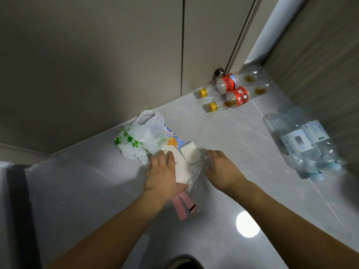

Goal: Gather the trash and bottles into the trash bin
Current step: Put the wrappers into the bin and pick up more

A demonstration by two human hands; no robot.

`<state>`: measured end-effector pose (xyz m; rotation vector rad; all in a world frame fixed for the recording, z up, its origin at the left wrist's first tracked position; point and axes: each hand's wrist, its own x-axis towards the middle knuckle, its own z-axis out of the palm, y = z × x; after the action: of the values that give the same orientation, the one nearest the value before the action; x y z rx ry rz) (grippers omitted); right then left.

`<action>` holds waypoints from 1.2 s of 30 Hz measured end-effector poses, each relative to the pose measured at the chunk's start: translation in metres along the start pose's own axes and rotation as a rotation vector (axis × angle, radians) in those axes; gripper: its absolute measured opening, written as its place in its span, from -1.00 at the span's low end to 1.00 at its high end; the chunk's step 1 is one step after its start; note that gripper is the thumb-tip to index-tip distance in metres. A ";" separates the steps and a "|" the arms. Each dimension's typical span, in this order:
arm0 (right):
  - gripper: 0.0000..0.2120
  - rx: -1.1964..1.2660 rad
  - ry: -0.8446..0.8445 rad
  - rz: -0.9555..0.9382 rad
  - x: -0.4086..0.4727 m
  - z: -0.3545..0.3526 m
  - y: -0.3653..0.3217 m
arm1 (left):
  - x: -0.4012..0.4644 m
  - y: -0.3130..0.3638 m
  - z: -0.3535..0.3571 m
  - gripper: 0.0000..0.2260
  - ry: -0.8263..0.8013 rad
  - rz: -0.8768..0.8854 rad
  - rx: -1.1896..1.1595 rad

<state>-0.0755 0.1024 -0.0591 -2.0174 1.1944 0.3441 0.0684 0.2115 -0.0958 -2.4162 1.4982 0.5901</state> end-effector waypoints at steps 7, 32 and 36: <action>-0.42 -0.121 -0.012 -0.058 0.049 0.012 -0.017 | 0.002 0.004 -0.013 -0.15 -0.169 -0.005 -0.034; -0.83 0.027 0.051 0.101 -0.093 -0.173 0.033 | -0.036 0.135 -0.209 -0.82 0.205 0.329 -0.464; -0.83 0.105 0.048 0.151 -0.157 -0.221 0.076 | -0.067 0.206 -0.246 -0.83 0.236 0.480 -0.443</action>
<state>-0.2531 0.0216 0.1442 -1.8596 1.3710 0.3012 -0.0906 0.0740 0.1557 -2.5028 2.2906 0.8270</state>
